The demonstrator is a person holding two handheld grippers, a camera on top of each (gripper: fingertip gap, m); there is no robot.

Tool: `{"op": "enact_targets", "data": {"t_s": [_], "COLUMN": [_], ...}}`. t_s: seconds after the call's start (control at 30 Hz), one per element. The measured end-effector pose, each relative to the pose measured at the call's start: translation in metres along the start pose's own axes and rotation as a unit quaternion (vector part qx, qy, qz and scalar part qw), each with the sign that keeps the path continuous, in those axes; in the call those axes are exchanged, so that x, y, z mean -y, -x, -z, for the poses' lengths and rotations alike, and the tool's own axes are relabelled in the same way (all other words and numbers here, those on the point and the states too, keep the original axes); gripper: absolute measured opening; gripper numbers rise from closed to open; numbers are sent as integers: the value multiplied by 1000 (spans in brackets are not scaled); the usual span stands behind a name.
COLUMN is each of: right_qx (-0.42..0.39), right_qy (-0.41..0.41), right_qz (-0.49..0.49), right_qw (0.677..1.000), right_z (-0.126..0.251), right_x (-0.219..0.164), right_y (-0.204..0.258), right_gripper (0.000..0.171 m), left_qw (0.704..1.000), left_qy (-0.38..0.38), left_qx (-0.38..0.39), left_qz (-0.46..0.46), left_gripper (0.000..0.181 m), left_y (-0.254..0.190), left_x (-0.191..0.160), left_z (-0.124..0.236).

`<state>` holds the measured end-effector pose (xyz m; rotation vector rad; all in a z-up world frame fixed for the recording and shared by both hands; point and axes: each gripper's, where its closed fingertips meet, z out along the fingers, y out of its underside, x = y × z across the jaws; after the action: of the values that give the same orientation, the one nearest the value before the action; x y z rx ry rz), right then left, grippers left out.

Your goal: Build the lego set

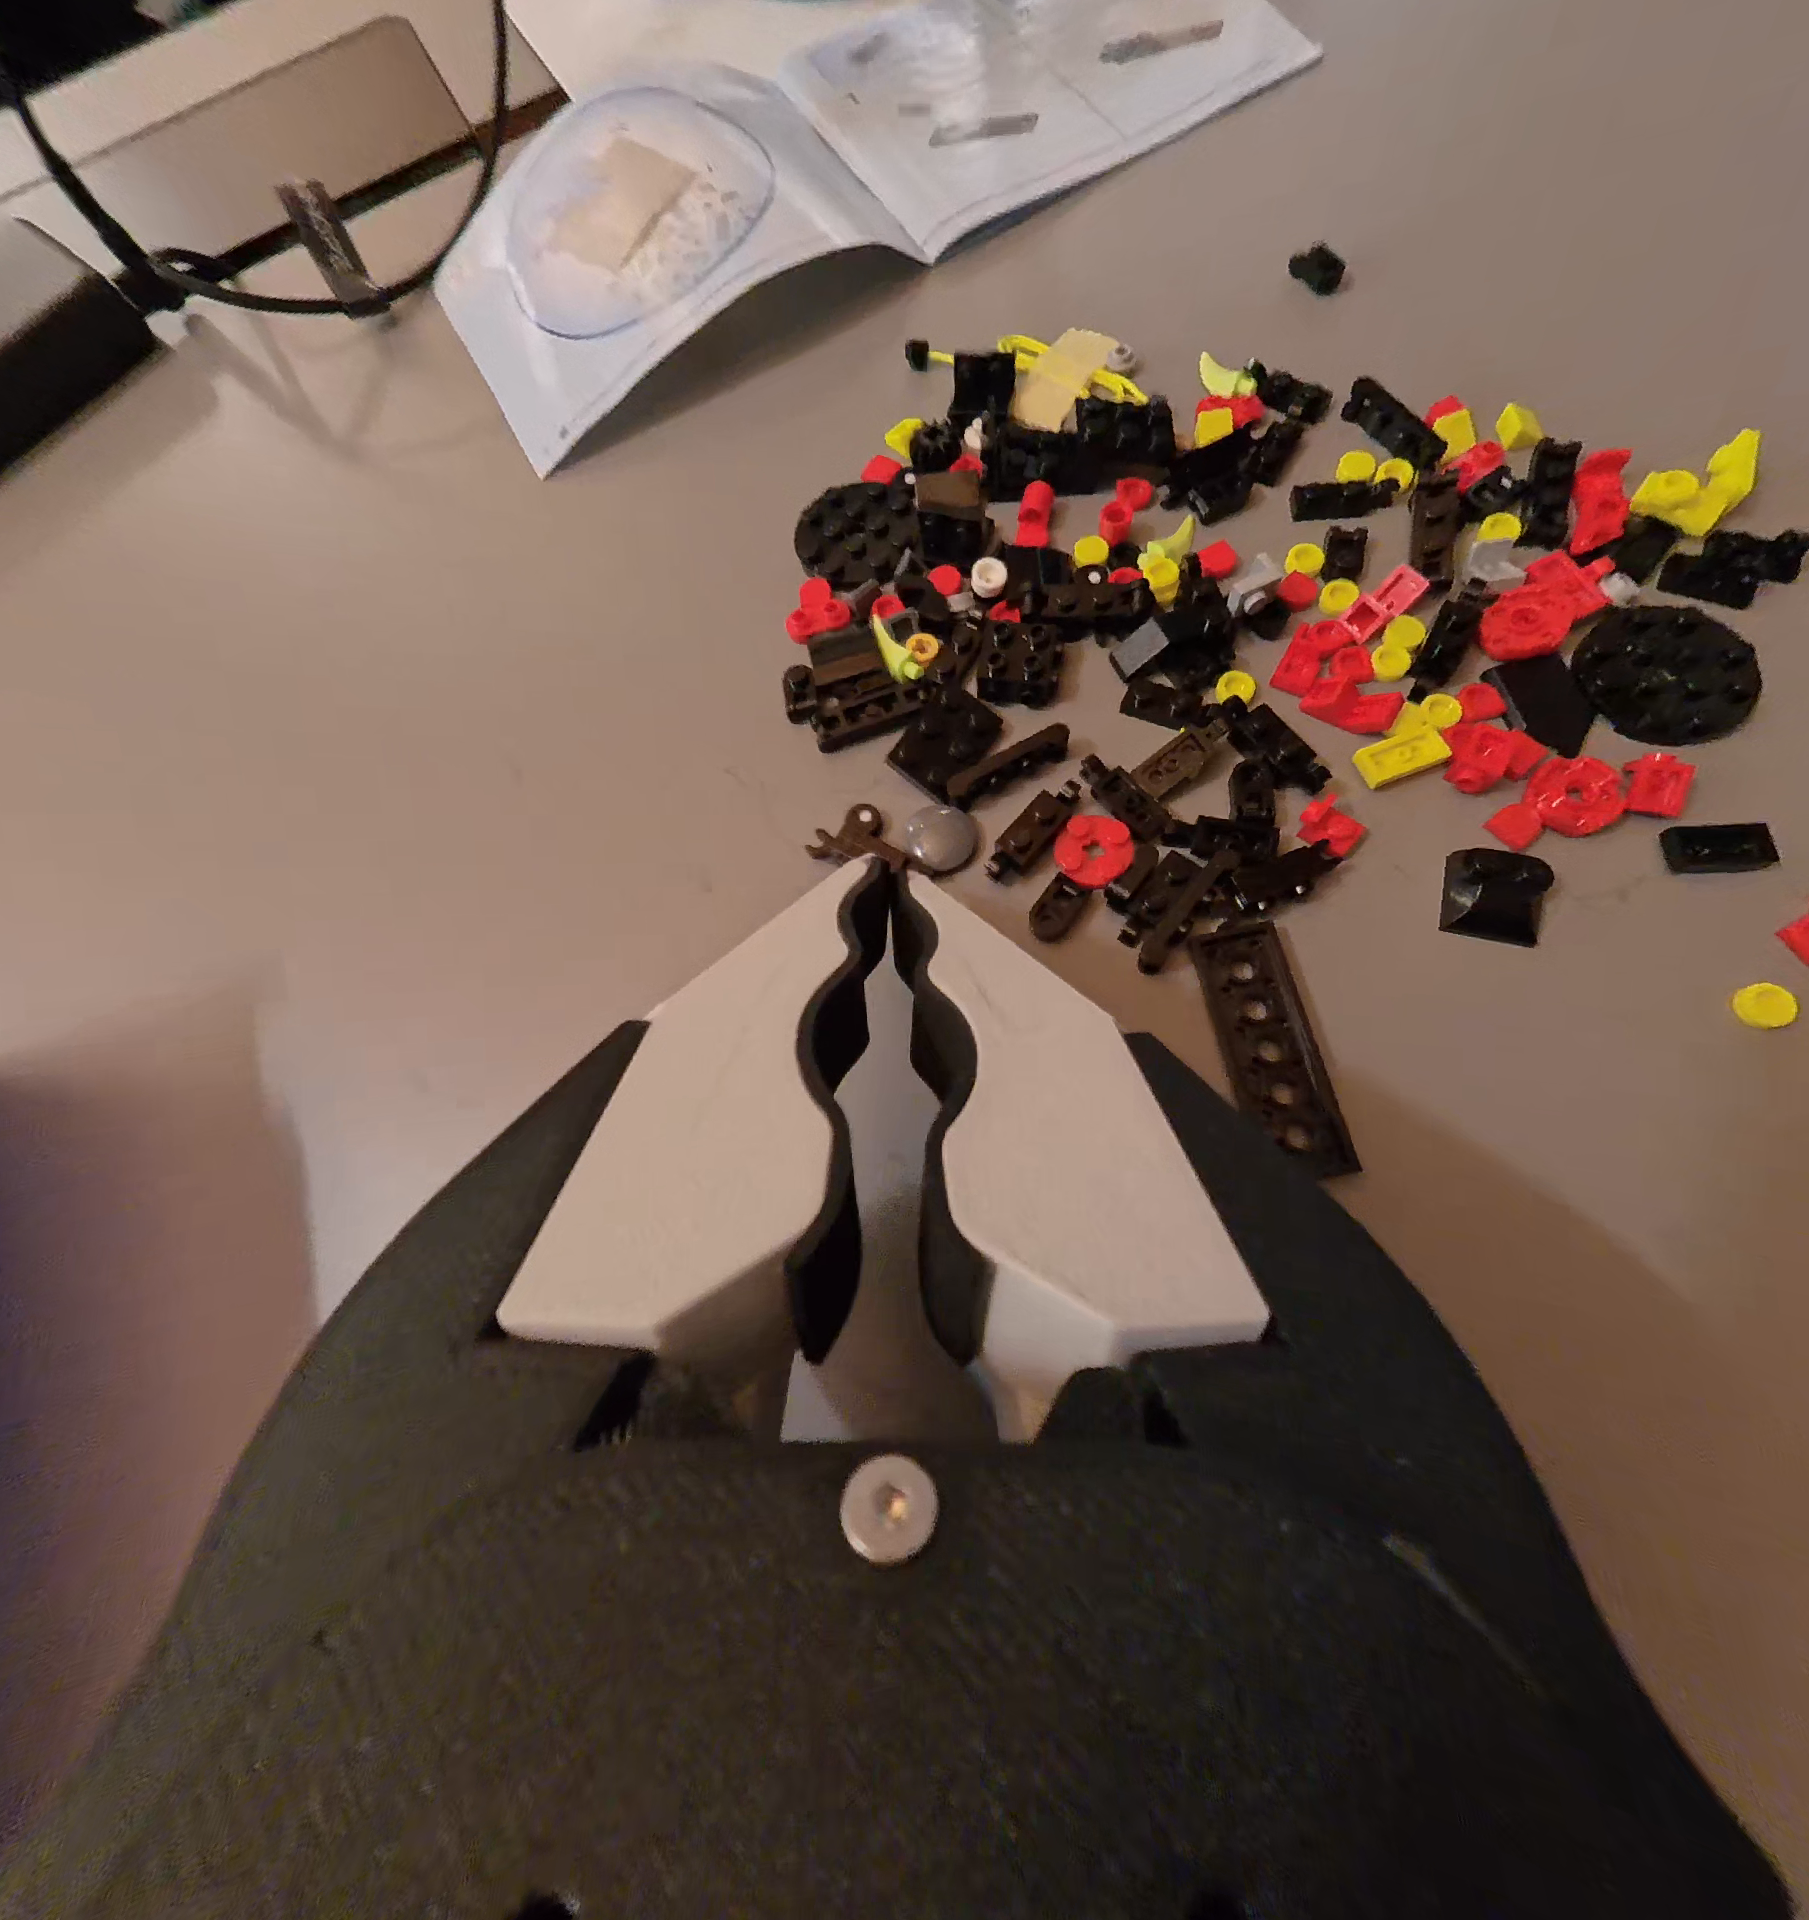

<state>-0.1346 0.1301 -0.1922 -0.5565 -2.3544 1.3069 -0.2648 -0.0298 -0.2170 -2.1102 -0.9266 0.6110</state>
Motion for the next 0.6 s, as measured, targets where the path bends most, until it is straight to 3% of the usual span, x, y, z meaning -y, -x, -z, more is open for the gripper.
{"op": "enact_targets", "data": {"t_s": [0.17, 0.23, 0.3, 0.4, 0.6], "right_qx": [-8, -6, -2, 0, -1], "right_qy": [0, -4, -7, -6, -3], "right_qz": [6, 2, -1, 0, 5], "right_qw": [1000, 1000, 1000, 1000, 1000], "right_z": [1, 1, 0, 0, -1], "right_x": [1, 3, 4, 4, 4], "right_y": [-1, -1, 1, 3, 4], "right_gripper": [32, 32, 32, 31, 31], "left_qw": [1000, 999, 994, 983, 992], "left_qy": [-18, 11, 12, 13, 48], "left_qx": [-3, 5, 25, -27, 17], "left_qz": [22, 37, 105, 181, 116], "left_gripper": [0, 10, 6, 19, 23], "left_y": [3, 7, 14, 3, 16], "left_x": [5, -1, 2, 10, -3], "left_z": [3, -6, -10, -9, -23]}}
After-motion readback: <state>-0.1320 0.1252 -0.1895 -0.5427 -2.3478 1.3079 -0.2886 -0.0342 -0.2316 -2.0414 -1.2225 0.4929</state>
